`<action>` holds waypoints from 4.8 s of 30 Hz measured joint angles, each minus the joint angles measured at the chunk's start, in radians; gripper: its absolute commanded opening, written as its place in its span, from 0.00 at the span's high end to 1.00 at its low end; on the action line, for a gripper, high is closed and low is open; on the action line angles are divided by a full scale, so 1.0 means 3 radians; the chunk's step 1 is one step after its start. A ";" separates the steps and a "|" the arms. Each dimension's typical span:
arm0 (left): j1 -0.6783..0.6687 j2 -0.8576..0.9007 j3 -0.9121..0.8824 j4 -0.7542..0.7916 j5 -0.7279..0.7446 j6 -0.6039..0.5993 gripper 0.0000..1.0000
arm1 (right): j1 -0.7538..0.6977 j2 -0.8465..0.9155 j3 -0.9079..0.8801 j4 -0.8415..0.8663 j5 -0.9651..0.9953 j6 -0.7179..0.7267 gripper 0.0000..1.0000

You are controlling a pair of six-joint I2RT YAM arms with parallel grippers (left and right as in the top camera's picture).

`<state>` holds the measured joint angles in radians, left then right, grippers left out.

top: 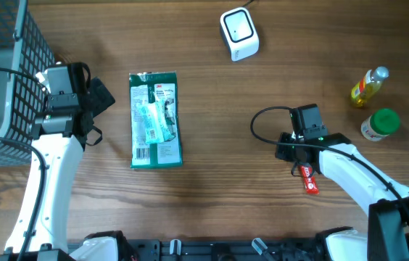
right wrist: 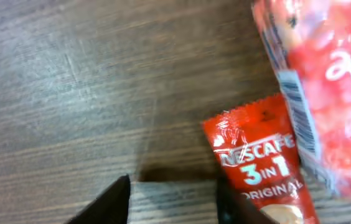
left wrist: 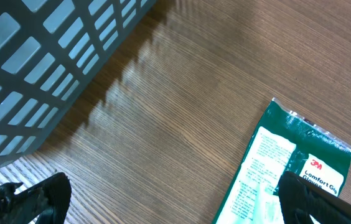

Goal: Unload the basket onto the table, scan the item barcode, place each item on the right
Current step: 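Release the Nescafe stick and hold the right gripper above it, then swing the right gripper left over the pale green wipes pack, then lower the right gripper and close it on the wipes pack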

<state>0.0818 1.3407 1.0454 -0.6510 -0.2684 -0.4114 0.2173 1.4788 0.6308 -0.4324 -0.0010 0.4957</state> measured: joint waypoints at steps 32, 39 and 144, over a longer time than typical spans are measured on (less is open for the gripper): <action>0.0000 0.0000 0.0000 0.0000 0.0000 0.0000 0.00 | -0.0023 0.0006 -0.0017 0.0291 -0.0983 -0.0008 0.25; 0.0000 0.0000 0.0000 0.0000 0.0000 0.0000 0.00 | -0.0023 0.0006 -0.0019 0.0300 -0.0996 -0.0008 0.29; 0.0000 0.0000 0.0000 0.0000 0.0000 0.0000 0.00 | 0.2001 0.2056 0.2295 0.1055 -0.0581 0.0359 0.71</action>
<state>0.0818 1.3407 1.0454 -0.6510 -0.2684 -0.4114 0.8177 2.0956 1.3193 -0.1158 -0.1753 0.6033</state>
